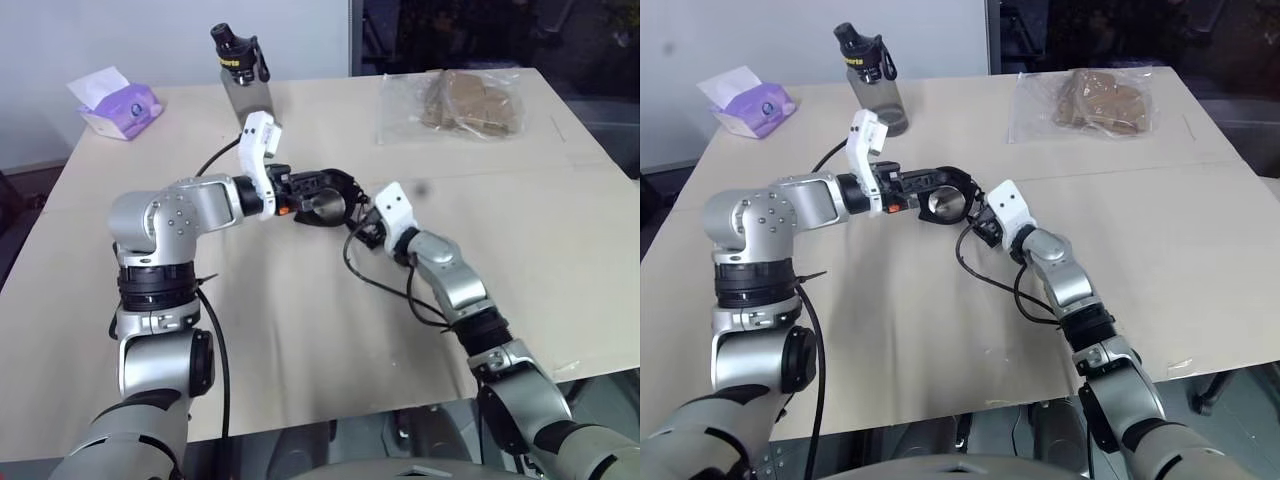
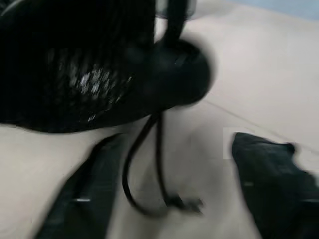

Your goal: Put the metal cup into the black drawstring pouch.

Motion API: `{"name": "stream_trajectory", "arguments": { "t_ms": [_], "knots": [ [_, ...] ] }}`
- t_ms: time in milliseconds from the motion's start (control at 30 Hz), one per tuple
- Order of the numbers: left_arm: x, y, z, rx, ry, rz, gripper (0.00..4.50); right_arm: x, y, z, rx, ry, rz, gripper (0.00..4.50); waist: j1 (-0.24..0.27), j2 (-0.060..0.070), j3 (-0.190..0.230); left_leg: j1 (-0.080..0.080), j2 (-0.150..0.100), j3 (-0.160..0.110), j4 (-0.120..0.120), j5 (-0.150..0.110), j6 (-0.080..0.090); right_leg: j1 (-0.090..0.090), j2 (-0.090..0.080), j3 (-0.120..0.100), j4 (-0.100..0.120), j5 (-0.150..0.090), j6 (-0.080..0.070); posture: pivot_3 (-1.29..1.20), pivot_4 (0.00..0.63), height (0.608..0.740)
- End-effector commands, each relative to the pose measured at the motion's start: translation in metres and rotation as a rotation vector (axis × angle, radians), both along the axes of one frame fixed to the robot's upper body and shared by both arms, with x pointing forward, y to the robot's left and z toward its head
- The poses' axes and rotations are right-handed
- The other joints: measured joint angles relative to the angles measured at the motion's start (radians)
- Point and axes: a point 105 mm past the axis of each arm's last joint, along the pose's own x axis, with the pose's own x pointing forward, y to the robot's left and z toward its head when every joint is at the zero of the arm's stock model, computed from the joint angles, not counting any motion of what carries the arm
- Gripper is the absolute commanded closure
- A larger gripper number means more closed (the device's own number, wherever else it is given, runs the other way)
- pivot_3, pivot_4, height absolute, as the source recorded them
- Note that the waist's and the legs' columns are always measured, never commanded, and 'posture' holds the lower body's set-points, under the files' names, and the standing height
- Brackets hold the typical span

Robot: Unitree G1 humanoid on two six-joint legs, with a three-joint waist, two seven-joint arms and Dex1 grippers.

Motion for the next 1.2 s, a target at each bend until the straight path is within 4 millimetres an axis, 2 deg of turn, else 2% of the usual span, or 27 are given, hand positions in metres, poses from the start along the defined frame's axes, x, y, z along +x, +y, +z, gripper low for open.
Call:
{"name": "stream_trajectory", "arguments": {
  "t_ms": [33, 100, 133, 200, 300, 333, 367, 500, 667, 867, 1000, 1200],
  "knots": [
    [-0.007, -0.002, 0.012, -0.014, -0.053, -0.015, 4.5, 0.0, -0.006, 0.022, 0.048, -0.085, -0.009, 3.2, -0.001, 0.0, 0.0, 0.0, 0.0, 0.0, 0.0, 0.0, 0.0, 0.0, 0.0, 0.0, 0.0, 0.0, 0.0, 0.0, 0.15, 0.74],
    [-0.008, -0.002, 0.01, -0.013, -0.057, -0.013, 4.5, -0.001, -0.013, 0.024, 0.036, -0.105, -0.023, 4.14, -0.001, 0.0, 0.0, 0.001, 0.0, 0.0, -0.001, 0.0, 0.0, 0.0, 0.0, 0.0, 0.0, 0.0, 0.0, 0.0, 0.15, 0.74],
    [-0.008, -0.002, 0.01, -0.01, -0.065, -0.012, 4.5, -0.001, -0.018, 0.027, 0.026, -0.12, -0.036, 4.41, -0.001, 0.0, 0.0, 0.001, 0.0, 0.0, -0.001, 0.0, 0.0, 0.0, 0.0, 0.0, 0.0, 0.0, 0.0, 0.0, 0.15, 0.74],
    [-0.011, -0.005, 0.007, -0.002, -0.079, -0.038, 4.5, -0.002, -0.031, 0.035, -0.01, -0.159, -0.072, 4.41, -0.001, 0.0, 0.0, 0.001, 0.0, 0.0, -0.002, 0.0, 0.0, 0.0, 0.0, 0.0, 0.0, 0.0, 0.0, 0.0, 0.15, 0.74],
    [-0.018, -0.009, 0.003, 0.018, -0.112, -0.091, 4.5, -0.011, -0.056, 0.061, -0.144, -0.265, -0.108, 4.41, 0.0, 0.0, 0.0, 0.001, 0.0, 0.0, -0.002, 0.0, 0.0, 0.0, 0.0, 0.0, 0.0, 0.0, 0.0, 0.0, 0.15, 0.74],
    [-0.022, -0.014, 0.002, 0.012, -0.109, -0.12, 3.92, -0.016, -0.065, 0.073, -0.205, -0.303, -0.118, 4.5, 0.001, 0.001, 0.0, 0.001, 0.0, 0.001, -0.002, 0.0, 0.0, 0.0, 0.0, 0.0, 0.0, 0.0, 0.0, 0.0, 0.15, 0.74],
    [-0.024, -0.019, 0.001, 0.005, -0.109, -0.144, 3.65, -0.02, -0.072, 0.082, -0.252, -0.327, -0.127, 4.5, 0.004, 0.001, 0.001, 0.0, 0.0, 0.001, -0.002, 0.0, 0.0, 0.0, 0.0, 0.0, 0.0, 0.0, 0.0, 0.0, 0.15, 0.74],
    [-0.025, -0.046, 0.007, 0.01, -0.2, -0.22, 1.9, -0.041, -0.095, 0.119, -0.434, -0.402, -0.151, 4.5, 0.006, 0.001, 0.0, 0.0, 0.0, 0.001, -0.002, 0.0, 0.0, 0.0, 0.0, 0.0, -0.001, 0.0, 0.0, 0.0, 0.15, 0.74],
    [-0.023, -0.087, 0.02, -0.04, -0.275, -0.345, 1.9, -0.058, -0.099, 0.138, -0.565, -0.428, -0.149, 4.5, 0.006, 0.0, 0.0, 0.0, 0.0, 0.002, -0.001, 0.0, 0.0, 0.001, 0.0, 0.0, -0.001, 0.0, 0.0, 0.0, 0.15, 0.74],
    [-0.019, -0.125, 0.02, -0.038, -0.342, -0.458, 1.9, -0.067, -0.1, 0.144, -0.617, -0.432, -0.153, 4.5, 0.006, 0.0, 0.0, 0.0, 0.0, 0.004, -0.001, 0.0, 0.001, 0.001, 0.0, 0.0, -0.002, 0.0, 0.0, 0.0, 0.15, 0.74],
    [-0.024, -0.141, 0.019, -0.045, -0.36, -0.541, 1.9, -0.071, -0.1, 0.147, -0.625, -0.431, -0.165, 4.5, 0.007, 0.0, 0.0, -0.001, 0.0, 0.003, -0.001, 0.0, 0.001, 0.001, 0.0, 0.0, -0.002, 0.0, 0.0, 0.0, 0.15, 0.74],
    [-0.024, -0.159, 0.022, -0.066, -0.384, -0.572, 1.9, -0.074, -0.102, 0.147, -0.626, -0.414, -0.178, 4.5, 0.008, 0.0, 0.0, -0.001, 0.0, 0.003, -0.001, 0.0, 0.002, 0.001, 0.0, 0.0, -0.003, 0.0, 0.0, 0.0, 0.15, 0.74]
  ]
}}
